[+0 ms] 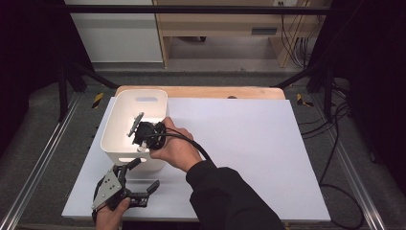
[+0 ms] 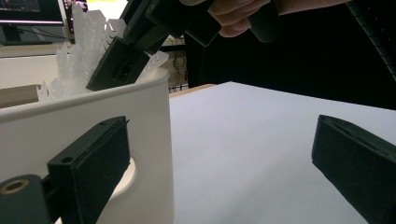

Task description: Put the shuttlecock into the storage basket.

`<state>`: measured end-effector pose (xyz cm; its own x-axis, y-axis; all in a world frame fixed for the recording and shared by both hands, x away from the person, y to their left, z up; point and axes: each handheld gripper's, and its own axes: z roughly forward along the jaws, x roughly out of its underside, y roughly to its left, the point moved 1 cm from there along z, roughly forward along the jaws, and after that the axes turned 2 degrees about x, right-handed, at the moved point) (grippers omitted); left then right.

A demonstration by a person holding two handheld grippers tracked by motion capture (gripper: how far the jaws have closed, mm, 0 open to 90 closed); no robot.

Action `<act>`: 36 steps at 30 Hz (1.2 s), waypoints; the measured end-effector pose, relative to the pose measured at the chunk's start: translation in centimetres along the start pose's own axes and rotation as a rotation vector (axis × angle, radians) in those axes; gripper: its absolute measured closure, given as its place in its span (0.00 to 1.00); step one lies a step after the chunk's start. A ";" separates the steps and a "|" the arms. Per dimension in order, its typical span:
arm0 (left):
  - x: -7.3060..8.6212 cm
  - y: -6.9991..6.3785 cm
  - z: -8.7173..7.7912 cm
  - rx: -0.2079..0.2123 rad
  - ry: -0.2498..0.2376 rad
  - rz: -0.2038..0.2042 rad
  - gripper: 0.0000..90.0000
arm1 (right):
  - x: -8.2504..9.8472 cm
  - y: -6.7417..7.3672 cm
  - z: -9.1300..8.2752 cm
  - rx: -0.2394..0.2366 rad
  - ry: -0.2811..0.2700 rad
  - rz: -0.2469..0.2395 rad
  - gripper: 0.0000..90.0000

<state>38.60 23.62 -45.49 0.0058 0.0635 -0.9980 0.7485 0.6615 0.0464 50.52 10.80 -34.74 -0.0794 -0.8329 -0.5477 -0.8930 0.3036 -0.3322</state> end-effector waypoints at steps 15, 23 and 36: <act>0.0 0.0 0.0 0.001 0.000 0.000 0.05 | -0.1 0.2 0.4 -0.024 0.023 -0.006 0.98; 0.0 0.0 0.0 0.002 -0.001 0.001 0.05 | -0.1 0.3 0.5 -0.035 0.037 -0.007 0.97; 0.0 0.0 0.0 0.001 -0.001 0.000 0.05 | 0.0 0.4 0.9 -0.051 0.049 -0.008 0.97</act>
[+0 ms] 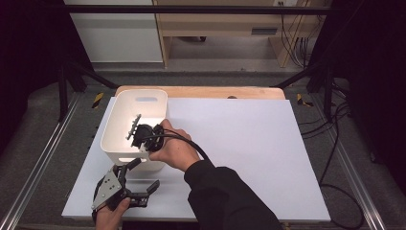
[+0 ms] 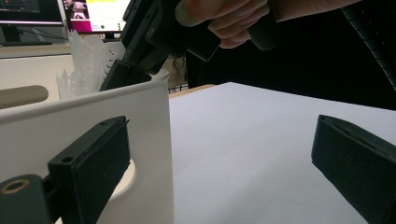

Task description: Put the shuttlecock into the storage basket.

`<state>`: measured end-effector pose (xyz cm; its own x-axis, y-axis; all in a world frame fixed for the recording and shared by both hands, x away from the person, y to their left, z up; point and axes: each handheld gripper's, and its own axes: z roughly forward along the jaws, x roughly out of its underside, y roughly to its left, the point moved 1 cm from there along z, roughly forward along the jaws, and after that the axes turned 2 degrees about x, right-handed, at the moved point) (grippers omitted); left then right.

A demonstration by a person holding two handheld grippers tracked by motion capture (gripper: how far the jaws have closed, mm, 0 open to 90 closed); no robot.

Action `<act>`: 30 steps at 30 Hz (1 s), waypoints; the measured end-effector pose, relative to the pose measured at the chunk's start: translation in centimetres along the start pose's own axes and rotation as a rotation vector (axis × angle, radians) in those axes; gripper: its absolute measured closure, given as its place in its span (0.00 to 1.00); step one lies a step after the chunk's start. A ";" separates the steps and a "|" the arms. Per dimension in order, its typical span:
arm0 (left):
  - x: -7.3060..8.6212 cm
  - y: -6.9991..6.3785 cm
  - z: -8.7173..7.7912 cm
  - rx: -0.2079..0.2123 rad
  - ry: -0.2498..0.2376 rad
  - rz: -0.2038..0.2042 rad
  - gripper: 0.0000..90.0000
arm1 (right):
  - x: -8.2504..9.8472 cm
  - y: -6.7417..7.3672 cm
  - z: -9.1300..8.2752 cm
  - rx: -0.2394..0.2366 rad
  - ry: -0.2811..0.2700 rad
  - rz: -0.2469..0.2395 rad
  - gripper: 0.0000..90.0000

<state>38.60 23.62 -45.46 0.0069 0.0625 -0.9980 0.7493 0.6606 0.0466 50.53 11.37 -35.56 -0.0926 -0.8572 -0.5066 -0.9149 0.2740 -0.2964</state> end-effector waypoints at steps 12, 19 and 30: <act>0.0 -0.1 0.1 0.003 0.001 0.001 0.05 | 0.2 0.1 0.3 -0.012 0.011 -0.001 0.98; 0.0 -0.1 0.1 0.004 0.003 0.001 0.05 | 0.2 0.0 0.2 -0.015 0.012 0.004 0.98; 0.0 -0.1 0.1 0.004 0.002 -0.001 0.05 | 0.2 0.1 -0.4 0.005 -0.015 0.022 0.80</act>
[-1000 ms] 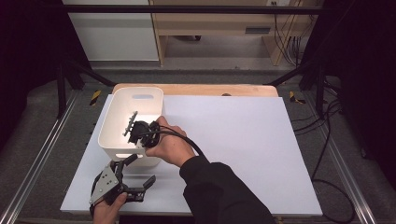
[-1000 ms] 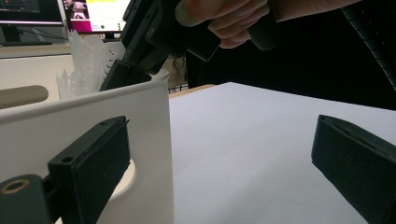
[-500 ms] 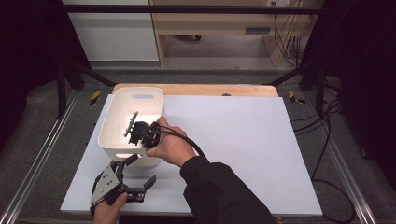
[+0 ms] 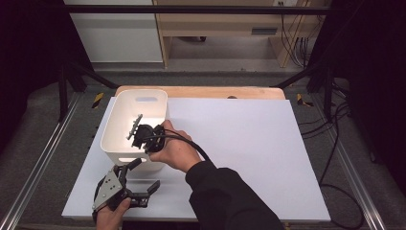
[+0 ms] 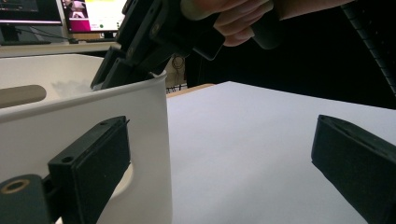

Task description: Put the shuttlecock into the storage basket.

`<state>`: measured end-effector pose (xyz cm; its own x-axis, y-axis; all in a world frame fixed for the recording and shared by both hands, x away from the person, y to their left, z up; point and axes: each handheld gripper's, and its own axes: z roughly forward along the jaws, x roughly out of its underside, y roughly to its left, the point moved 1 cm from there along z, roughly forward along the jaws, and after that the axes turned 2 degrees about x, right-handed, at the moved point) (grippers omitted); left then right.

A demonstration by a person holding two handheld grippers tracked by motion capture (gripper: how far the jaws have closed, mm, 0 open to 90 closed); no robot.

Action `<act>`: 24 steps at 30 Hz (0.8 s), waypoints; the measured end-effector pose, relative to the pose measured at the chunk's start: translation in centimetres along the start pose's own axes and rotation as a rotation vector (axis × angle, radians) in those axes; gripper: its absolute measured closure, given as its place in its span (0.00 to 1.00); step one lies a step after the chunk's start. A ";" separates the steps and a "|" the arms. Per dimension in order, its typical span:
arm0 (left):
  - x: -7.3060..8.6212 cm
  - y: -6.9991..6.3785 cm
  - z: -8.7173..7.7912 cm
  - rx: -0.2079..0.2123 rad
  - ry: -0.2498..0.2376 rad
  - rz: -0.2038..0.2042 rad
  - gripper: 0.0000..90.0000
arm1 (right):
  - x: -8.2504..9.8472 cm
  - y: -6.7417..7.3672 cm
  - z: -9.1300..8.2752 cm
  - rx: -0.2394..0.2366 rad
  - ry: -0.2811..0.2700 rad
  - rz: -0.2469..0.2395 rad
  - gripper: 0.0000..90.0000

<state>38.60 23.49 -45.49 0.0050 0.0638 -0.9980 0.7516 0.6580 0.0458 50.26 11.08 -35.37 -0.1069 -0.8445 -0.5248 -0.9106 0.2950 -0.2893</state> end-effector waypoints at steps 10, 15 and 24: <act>0.0 -0.1 0.1 0.002 0.002 0.003 0.05 | 0.1 -0.3 -2.4 0.037 -0.074 0.027 0.75; 0.0 -0.1 0.1 0.005 0.004 0.006 0.05 | 0.2 -0.3 -3.2 0.049 -0.092 0.033 0.75; 0.0 -0.2 0.2 0.007 0.005 0.006 0.05 | 0.3 -0.6 -4.2 0.064 -0.116 0.045 0.73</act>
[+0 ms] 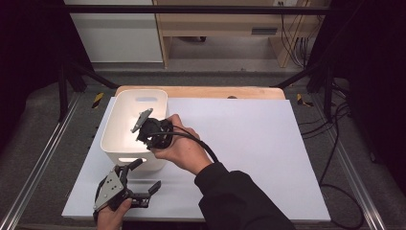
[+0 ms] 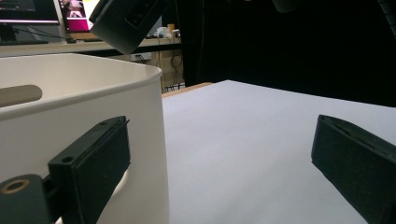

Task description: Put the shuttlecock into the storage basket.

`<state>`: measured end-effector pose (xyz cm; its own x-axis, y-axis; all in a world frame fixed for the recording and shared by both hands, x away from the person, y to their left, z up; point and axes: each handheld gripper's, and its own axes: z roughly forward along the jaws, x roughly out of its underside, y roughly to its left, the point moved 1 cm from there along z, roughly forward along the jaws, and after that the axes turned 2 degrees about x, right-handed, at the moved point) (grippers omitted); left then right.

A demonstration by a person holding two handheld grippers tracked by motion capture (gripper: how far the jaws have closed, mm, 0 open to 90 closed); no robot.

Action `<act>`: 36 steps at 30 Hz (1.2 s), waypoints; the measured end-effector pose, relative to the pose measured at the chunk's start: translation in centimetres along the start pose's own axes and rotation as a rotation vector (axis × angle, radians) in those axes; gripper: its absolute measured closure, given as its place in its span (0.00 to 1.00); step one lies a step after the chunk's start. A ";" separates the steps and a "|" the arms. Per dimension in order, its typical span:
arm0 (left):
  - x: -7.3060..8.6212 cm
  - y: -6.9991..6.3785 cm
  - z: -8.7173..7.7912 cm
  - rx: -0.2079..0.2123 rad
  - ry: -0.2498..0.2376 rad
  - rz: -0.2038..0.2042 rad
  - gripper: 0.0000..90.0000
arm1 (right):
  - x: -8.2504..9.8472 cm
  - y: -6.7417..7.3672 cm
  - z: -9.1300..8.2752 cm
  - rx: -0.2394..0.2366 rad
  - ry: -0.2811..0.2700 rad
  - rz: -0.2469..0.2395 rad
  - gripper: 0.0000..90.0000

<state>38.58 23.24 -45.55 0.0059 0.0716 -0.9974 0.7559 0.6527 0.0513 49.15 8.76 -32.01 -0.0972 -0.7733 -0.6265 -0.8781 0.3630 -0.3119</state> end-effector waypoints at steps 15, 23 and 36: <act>0.0 0.0 0.0 0.001 0.001 0.001 0.05 | 0.2 -0.7 -0.5 0.021 -0.018 0.036 0.66; 0.0 0.0 0.0 0.002 0.000 0.001 0.05 | 0.3 -0.9 -0.5 0.029 -0.019 0.050 0.61; 0.0 0.0 0.0 0.002 -0.001 0.000 0.05 | 0.4 -1.3 -0.7 0.050 -0.031 0.089 0.49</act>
<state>38.56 23.21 -45.55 0.0061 0.0709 -0.9975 0.7569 0.6515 0.0509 49.87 7.61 -31.35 -0.1585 -0.7208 -0.6747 -0.8422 0.4554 -0.2886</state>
